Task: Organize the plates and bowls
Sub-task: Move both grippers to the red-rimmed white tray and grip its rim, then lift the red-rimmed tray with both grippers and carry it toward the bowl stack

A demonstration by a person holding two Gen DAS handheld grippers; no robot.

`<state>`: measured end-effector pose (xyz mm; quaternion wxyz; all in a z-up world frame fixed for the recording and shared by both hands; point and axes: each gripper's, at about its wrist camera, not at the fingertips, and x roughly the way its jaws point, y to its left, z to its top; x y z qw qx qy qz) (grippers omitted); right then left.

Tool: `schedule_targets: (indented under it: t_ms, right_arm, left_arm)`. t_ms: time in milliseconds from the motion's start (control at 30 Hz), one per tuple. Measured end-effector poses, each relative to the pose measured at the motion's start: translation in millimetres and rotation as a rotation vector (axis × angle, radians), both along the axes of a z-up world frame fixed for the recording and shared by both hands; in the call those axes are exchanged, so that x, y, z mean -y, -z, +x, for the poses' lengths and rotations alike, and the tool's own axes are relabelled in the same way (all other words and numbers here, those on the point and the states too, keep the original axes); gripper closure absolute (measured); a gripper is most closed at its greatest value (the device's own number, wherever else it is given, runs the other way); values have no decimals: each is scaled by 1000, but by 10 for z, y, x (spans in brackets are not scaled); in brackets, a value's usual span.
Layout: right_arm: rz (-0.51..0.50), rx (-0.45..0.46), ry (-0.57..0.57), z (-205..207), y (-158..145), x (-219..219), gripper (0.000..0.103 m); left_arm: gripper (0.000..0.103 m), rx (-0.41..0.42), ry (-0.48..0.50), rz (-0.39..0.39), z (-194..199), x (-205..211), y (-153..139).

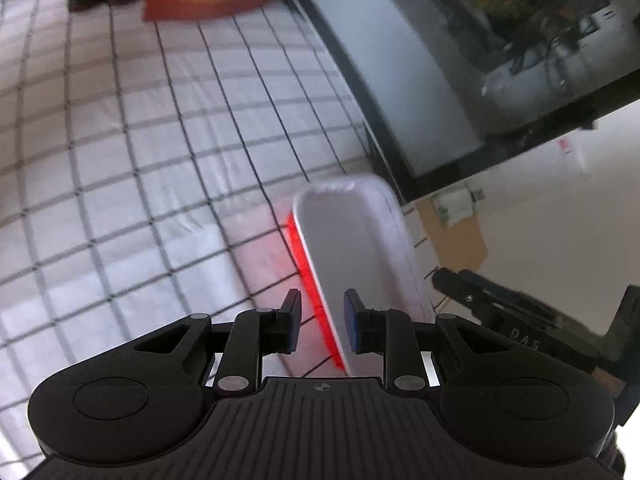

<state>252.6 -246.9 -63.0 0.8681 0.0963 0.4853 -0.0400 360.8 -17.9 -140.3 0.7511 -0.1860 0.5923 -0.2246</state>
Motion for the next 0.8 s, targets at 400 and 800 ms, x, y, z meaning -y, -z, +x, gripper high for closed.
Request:
schedule_targets:
  t_ms: [400,800]
  right_arm:
    - [208,-81,-49,123,361,-154,66]
    - [282,-120,-471,370,278,-1526,65]
  left_arm:
    - [73,-30,-46,36,37,12,243]
    - [73,48,-308,178,-603,-1345,-114]
